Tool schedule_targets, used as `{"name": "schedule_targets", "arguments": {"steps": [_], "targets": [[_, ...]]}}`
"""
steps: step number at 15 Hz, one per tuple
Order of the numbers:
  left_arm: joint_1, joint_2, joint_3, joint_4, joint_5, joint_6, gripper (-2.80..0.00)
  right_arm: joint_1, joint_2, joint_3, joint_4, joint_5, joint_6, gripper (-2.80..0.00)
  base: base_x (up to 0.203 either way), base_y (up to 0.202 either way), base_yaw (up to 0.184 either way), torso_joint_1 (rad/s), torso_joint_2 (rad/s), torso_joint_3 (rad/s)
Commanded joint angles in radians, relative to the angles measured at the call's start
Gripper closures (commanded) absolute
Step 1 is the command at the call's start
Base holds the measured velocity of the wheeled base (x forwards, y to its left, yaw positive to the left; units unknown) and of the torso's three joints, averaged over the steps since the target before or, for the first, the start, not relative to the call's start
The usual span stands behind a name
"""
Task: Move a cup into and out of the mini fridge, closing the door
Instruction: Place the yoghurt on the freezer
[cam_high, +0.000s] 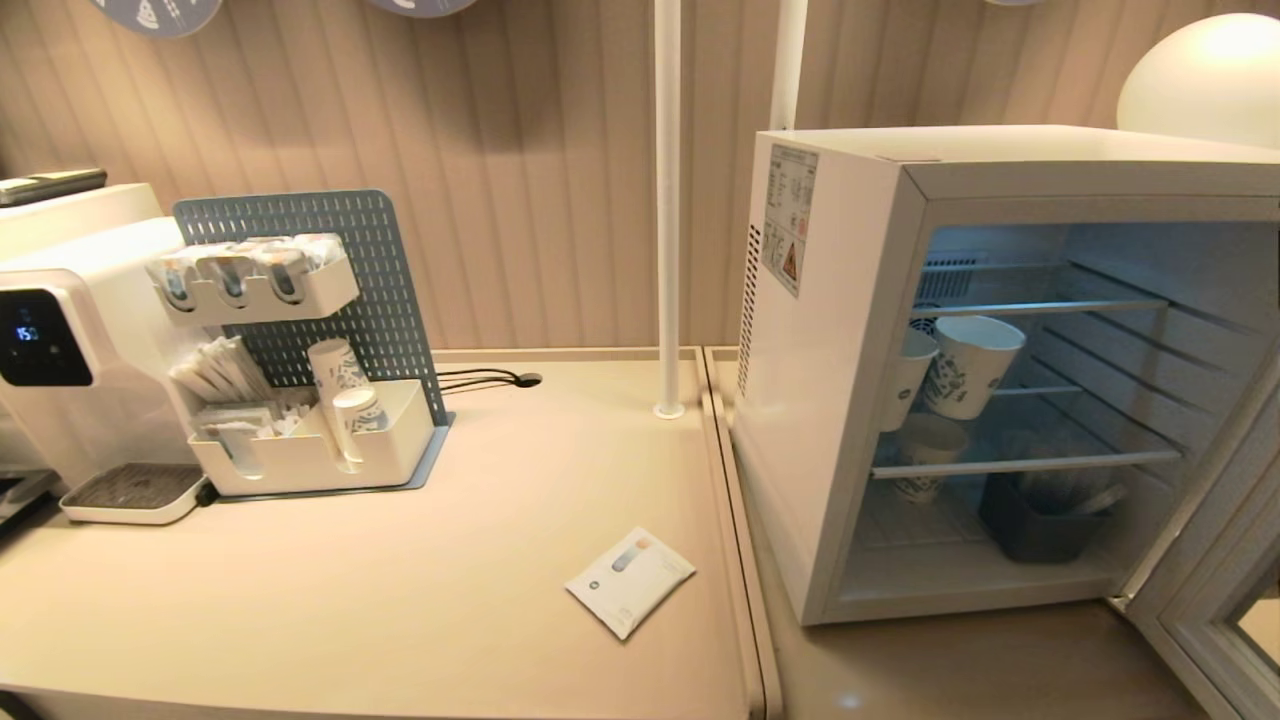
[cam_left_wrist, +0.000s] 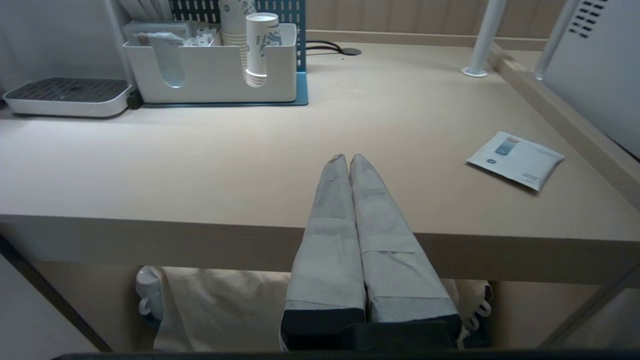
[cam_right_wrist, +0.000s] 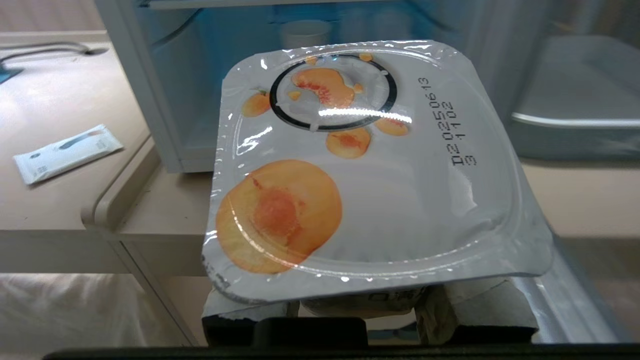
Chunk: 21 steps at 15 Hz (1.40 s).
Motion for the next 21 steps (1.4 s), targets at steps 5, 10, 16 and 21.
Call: {"name": "schedule_targets", "arguments": {"steps": [5, 10, 16, 21], "targets": [[0.0, 0.002, 0.002, -0.001, 0.001, -0.001, 0.0, -0.001, 0.002, -0.005, 0.01, -0.001, -0.001, 0.0, 0.0, 0.0, 0.0, 0.0, 0.0, 0.0], [0.0, 0.002, 0.002, -0.001, 0.001, 0.007, 0.0, -0.001, 0.073, -0.237, 0.123, -0.012, 0.03, 0.0, 0.0, 0.0, 0.0, 0.0, 0.0, 0.0], [0.0, 0.002, 0.002, -0.001, 0.001, 0.007, 0.0, -0.002, 0.627, -0.88, 0.148, -0.013, 0.091, 0.0, 0.0, 0.0, 0.0, 0.002, 0.0, -0.086], [0.0, 0.002, 0.002, -0.001, 0.001, 0.006, 0.0, -0.002, 1.05, -1.412, 0.24, -0.017, 0.099, 0.0, 0.0, 0.0, 0.0, 0.0, 0.0, 0.0]]}}
